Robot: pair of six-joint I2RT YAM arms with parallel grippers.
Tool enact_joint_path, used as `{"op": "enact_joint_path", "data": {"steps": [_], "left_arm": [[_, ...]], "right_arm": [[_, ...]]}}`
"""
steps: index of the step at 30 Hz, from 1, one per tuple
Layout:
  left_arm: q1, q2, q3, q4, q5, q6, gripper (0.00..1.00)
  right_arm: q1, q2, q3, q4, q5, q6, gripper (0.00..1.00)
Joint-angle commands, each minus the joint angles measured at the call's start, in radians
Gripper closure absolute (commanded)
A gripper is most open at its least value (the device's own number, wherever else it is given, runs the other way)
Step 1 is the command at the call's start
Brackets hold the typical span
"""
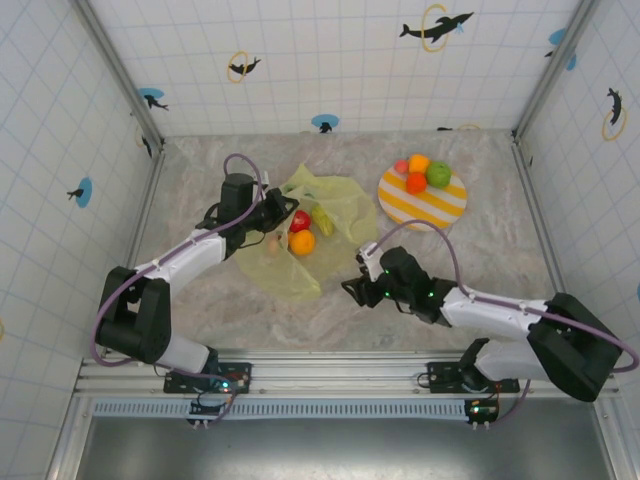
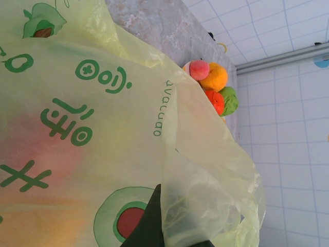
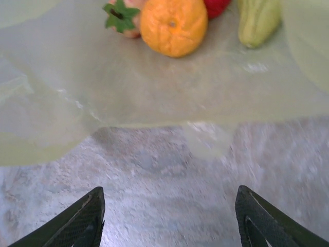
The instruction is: Place the fruits into the plastic bag
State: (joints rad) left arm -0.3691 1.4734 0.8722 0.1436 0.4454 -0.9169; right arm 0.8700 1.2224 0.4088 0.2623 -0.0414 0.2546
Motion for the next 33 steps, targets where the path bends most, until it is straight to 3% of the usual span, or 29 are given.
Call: {"op": "enact_joint_path", "data": {"steps": [1, 5, 11, 18, 25, 33], "left_arm": [[0.004, 0.001, 0.01, 0.01, 0.01, -0.004, 1.0], [0.004, 0.002, 0.01, 0.009, 0.01, -0.005, 1.0], [0.003, -0.002, 0.01, 0.009, 0.011, -0.005, 1.0], [0.003, -0.002, 0.011, 0.008, 0.013, -0.004, 1.0], [0.003, -0.002, 0.011, 0.01, 0.015, -0.005, 1.0], [0.003, 0.001, 0.011, 0.011, 0.018, -0.007, 1.0]], "right_arm": [[-0.013, -0.019, -0.075, 0.21, 0.093, 0.287, 0.29], [-0.014, 0.048, -0.094, 0.413, 0.137, 0.533, 0.26], [-0.012, 0.183, -0.056, 0.526, 0.226, 0.73, 0.24], [-0.02, 0.338, 0.028, 0.57, 0.24, 0.792, 0.3], [-0.047, 0.501, 0.094, 0.633, 0.197, 0.868, 0.43], [-0.045, 0.581, 0.13, 0.638, 0.206, 0.88, 0.5]]}}
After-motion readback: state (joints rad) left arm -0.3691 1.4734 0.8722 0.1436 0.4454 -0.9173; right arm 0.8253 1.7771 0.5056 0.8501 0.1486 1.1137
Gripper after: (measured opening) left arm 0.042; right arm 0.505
